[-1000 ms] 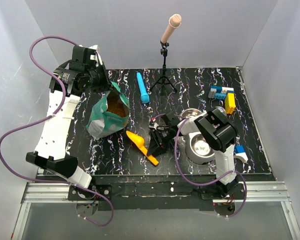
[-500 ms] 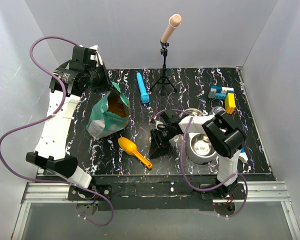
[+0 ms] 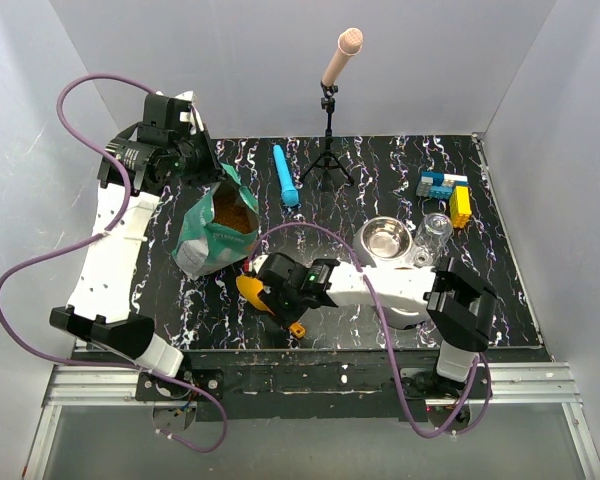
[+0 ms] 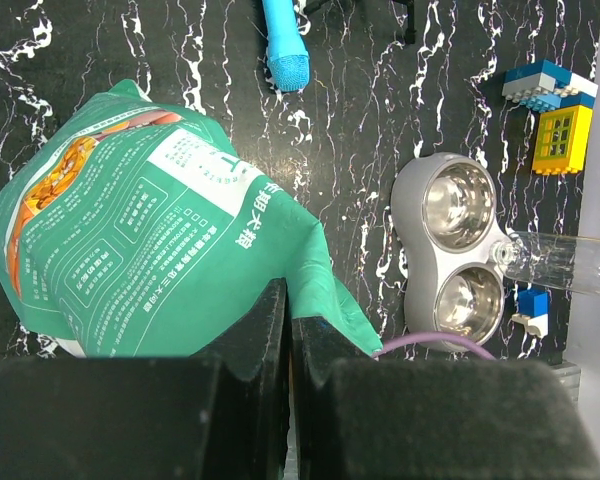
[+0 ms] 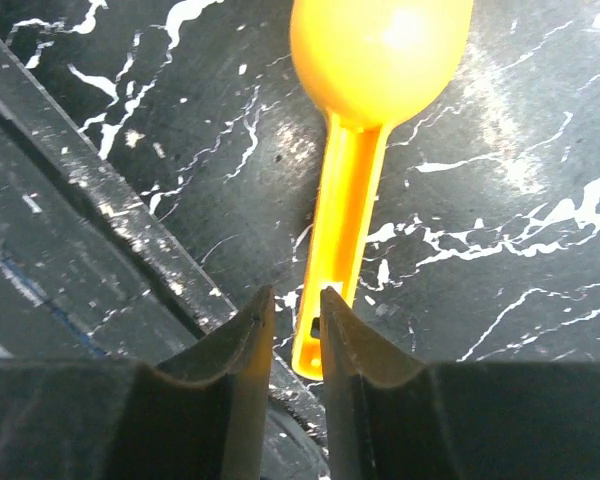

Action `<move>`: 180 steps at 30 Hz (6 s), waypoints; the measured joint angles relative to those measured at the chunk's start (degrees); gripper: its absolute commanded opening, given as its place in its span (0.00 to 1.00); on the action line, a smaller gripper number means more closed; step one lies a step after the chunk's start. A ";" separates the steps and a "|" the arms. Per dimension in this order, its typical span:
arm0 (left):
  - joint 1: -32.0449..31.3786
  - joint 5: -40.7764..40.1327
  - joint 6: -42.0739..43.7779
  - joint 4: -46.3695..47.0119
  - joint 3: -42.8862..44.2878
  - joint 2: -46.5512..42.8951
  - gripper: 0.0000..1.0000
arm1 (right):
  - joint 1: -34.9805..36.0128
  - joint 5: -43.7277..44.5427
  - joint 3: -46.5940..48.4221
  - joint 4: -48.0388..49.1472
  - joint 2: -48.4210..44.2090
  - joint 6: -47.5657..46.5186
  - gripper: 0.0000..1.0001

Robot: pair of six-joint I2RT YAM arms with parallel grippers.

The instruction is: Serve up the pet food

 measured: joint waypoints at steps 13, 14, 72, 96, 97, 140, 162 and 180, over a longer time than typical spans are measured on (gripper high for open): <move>0.00 0.24 -0.35 0.04 -0.22 -0.15 0.00 | 1.68 6.91 1.29 -2.12 4.66 -2.69 0.29; 0.02 0.24 -0.35 0.04 -0.22 -0.15 0.00 | 1.92 7.37 1.36 -2.32 4.66 -2.73 0.31; 0.02 0.92 -1.01 -0.17 -0.09 -0.07 0.00 | -23.74 -67.06 -18.25 53.62 17.29 26.64 0.04; 0.02 0.92 -1.68 -0.24 -0.09 -0.07 0.00 | -25.14 -63.17 -17.29 41.99 16.98 15.13 0.27; 0.02 0.92 -1.75 -0.24 -0.09 -0.07 0.00 | -25.27 -63.04 -17.49 41.92 16.81 15.15 0.27; 0.02 2.16 -2.32 -0.28 -0.24 -0.04 0.00 | -29.81 -37.48 -10.67 10.12 0.44 0.42 0.71; 0.02 2.16 -2.73 -0.35 -0.26 -0.04 0.00 | -4.24 11.93 -14.82 17.49 -2.08 -3.98 0.80; 0.02 3.54 -4.00 -1.36 -0.26 0.07 0.00 | 0.04 24.70 -31.41 45.33 -6.67 -2.08 0.80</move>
